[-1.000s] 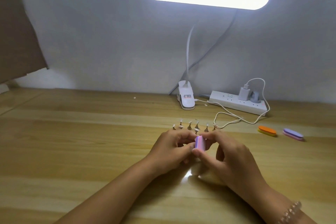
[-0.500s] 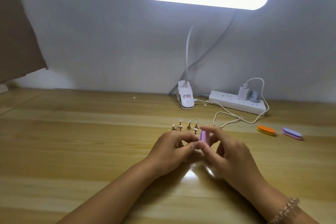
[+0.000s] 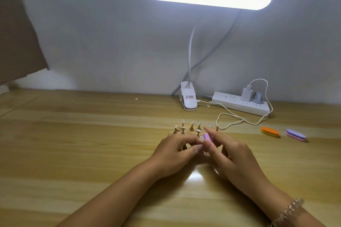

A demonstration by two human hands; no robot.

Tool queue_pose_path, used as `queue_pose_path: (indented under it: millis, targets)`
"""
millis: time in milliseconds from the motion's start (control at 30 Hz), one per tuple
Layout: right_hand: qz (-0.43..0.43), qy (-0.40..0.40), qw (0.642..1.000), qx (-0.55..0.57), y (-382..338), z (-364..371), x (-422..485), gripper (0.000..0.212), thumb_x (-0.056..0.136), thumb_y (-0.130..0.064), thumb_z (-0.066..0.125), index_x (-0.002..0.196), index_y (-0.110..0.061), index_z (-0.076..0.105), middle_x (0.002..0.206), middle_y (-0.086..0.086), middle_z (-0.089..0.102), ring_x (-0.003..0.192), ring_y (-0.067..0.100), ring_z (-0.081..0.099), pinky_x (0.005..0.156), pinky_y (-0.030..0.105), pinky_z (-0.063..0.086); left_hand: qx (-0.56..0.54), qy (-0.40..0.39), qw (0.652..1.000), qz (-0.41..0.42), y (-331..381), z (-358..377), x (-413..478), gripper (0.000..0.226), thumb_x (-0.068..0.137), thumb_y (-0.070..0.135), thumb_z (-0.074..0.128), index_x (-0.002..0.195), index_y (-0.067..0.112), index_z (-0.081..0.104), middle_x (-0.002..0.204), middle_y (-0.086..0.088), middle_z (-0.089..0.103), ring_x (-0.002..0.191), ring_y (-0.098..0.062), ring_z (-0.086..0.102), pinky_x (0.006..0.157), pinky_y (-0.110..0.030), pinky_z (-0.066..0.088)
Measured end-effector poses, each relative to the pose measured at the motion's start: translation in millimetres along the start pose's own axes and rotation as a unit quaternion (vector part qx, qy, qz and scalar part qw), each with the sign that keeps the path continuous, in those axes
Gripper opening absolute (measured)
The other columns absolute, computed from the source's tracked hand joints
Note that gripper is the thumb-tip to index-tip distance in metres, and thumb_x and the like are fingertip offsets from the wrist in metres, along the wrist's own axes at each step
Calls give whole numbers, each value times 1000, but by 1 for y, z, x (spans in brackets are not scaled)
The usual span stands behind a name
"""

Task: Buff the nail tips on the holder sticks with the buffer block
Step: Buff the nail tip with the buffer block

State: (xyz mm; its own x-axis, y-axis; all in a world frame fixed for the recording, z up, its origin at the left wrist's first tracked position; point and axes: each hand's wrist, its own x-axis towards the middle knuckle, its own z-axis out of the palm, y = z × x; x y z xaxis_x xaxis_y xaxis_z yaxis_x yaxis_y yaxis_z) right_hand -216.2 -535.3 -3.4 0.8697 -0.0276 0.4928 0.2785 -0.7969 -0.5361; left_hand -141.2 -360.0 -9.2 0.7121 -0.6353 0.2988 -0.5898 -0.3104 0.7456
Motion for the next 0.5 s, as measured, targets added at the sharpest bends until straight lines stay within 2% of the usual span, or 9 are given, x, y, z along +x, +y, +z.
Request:
queue_pose_path:
  millis: [67, 133, 200, 267, 367, 400, 500]
  targets:
    - [7, 17, 1000, -6, 0, -1, 1, 61, 84, -65, 35, 136, -39, 53, 86, -21, 60, 60, 7, 53, 60, 29, 41, -26, 5, 1000, 0, 1, 0, 1, 15, 99, 23, 59, 98, 22, 73, 88, 13, 71, 70, -15, 60, 64, -36, 50]
    - [1, 36, 999, -12, -3, -2, -1, 57, 88, -59, 36, 138, -37, 50, 88, -23, 58, 65, 9, 54, 59, 21, 36, -57, 11, 998, 1, 3, -1, 1, 16, 98, 20, 57, 100, 20, 73, 95, 8, 73, 76, -26, 65, 63, -38, 54]
    - [-5, 35, 999, -26, -8, -4, -3, 56, 89, -57, 37, 139, -36, 48, 92, -23, 57, 68, 11, 55, 60, 19, 38, -78, 22, 997, 7, 2, -1, 1, 16, 97, 16, 58, 97, 24, 71, 94, 11, 72, 65, -16, 62, 58, -28, 51]
    - [-16, 10, 999, -48, -11, -4, -5, 59, 87, -59, 36, 141, -37, 47, 104, -21, 58, 75, 12, 57, 65, 26, 45, -76, 27, 997, 12, 1, -1, 1, 22, 97, 9, 58, 93, 28, 68, 81, 17, 67, 54, -5, 56, 58, -19, 45]
    - [-42, -19, 996, -70, -14, -2, -8, 56, 90, -53, 47, 143, -34, 46, 120, -12, 59, 93, 20, 58, 72, 29, 46, -71, 28, 997, 3, 0, -1, 1, 22, 97, 3, 55, 93, 20, 69, 78, 14, 64, 53, -8, 56, 60, -22, 45]
    - [-46, -22, 996, -70, -14, -2, -8, 54, 92, -47, 54, 143, -33, 46, 121, -12, 59, 91, 19, 57, 72, 29, 46, -74, 29, 997, 0, 0, -1, 2, 23, 97, 4, 54, 94, 20, 70, 79, 13, 65, 54, -10, 56, 60, -24, 46]
    - [-34, -4, 998, -54, -10, -2, -5, 53, 89, -38, 65, 140, -32, 51, 110, -15, 61, 65, 7, 52, 66, 30, 47, -58, 23, 998, 5, 1, -1, 2, 25, 98, 10, 55, 92, 30, 69, 79, 16, 65, 55, -10, 54, 61, -27, 45]
